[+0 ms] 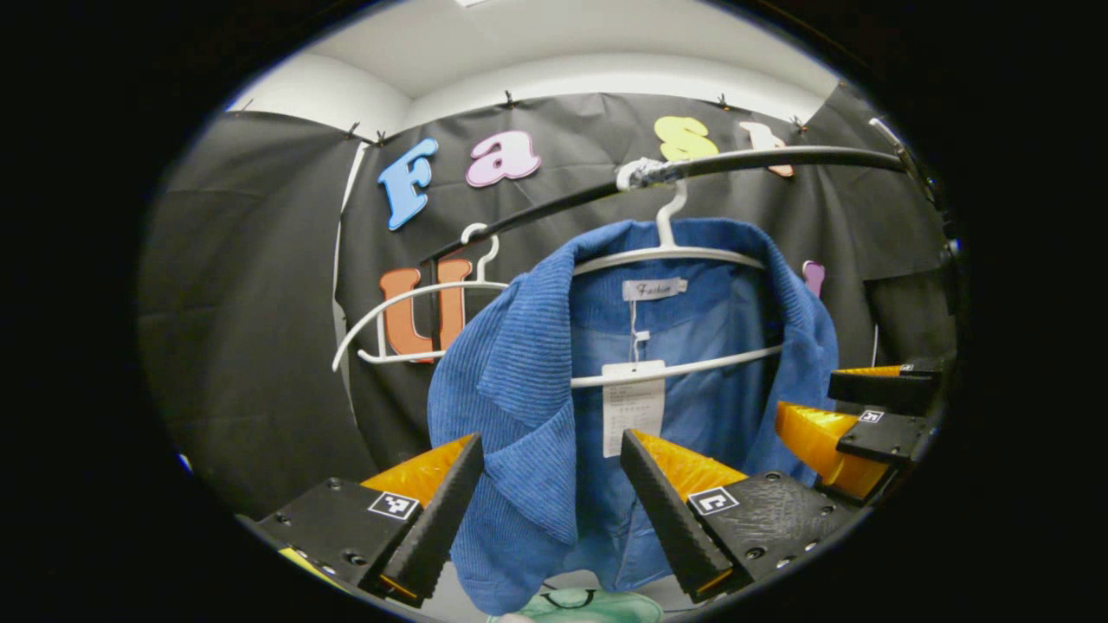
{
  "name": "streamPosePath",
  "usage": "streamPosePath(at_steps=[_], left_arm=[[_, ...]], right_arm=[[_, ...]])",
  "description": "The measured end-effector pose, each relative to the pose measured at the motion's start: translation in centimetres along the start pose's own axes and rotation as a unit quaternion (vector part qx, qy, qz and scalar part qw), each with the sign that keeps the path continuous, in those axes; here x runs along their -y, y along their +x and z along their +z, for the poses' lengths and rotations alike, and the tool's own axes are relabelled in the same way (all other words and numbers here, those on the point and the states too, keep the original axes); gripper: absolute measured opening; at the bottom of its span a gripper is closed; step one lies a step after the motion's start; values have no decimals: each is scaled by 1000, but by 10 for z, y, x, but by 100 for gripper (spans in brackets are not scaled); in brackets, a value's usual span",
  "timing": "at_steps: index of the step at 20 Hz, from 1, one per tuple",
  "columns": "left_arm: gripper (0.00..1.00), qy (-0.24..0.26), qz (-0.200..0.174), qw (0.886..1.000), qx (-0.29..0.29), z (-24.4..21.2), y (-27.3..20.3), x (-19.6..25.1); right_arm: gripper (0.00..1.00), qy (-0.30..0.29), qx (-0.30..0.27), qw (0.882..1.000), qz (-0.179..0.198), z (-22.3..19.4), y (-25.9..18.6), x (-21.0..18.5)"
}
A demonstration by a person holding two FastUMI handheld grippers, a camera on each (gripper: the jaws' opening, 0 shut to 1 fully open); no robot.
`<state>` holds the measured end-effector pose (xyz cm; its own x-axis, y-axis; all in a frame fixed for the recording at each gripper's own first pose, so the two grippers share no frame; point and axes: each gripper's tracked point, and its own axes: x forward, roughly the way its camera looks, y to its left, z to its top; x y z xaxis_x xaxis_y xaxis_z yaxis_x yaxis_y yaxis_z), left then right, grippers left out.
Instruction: Grasp the clothes on the hanger with both hands and then place them into the laundry hamper below.
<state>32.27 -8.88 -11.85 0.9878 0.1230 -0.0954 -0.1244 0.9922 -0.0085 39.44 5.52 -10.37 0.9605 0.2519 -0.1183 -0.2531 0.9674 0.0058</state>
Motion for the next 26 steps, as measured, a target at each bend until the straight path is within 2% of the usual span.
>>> streamPosePath(at_steps=[3,6,8,11,12,13,14,15,16,17,19,20,21,23,25,26], left_arm=[[98,1,13,1000,-9,-10,23,0],[98,9,31,999,-11,-13,36,-6],[90,15,39,999,-9,-14,40,-10],[69,17,37,999,-23,-24,48,-16],[62,14,30,999,-26,-25,47,-14],[55,13,26,999,-24,-23,48,-13],[41,12,30,999,-22,-23,46,-18],[27,13,35,999,-21,-23,44,-22],[12,7,28,999,-22,-23,45,-22],[11,4,16,1000,-21,-23,43,-21],[3,-6,15,1000,-24,-23,43,-26],[5,-11,11,1000,-25,-22,41,-28],[0,-17,2,1000,-24,-19,41,-27],[0,-29,-8,999,-12,-10,37,-32],[0,-62,-20,998,3,6,34,-35],[5,-79,-19,997,10,15,34,-40]], right_arm=[[94,12,-3,1000,-6,1,21,2],[86,29,-8,1000,-1,-1,36,2],[82,37,-8,999,5,-2,41,2],[72,55,0,998,38,-1,46,-4],[61,68,1,996,58,-3,45,-8],[58,82,2,994,70,-3,44,-9],[44,96,4,992,83,-4,43,-7],[36,110,8,990,92,-3,43,-4],[22,129,13,985,113,0,41,-4],[16,154,17,977,149,3,38,-9],[11,208,21,954,216,10,34,-18],[10,230,24,941,248,14,31,-16],[8,250,27,926,281,19,28,-17],[6,291,38,890,350,30,13,-19],[5,320,47,861,392,41,2,-13],[5,328,49,854,401,42,0,-10]])
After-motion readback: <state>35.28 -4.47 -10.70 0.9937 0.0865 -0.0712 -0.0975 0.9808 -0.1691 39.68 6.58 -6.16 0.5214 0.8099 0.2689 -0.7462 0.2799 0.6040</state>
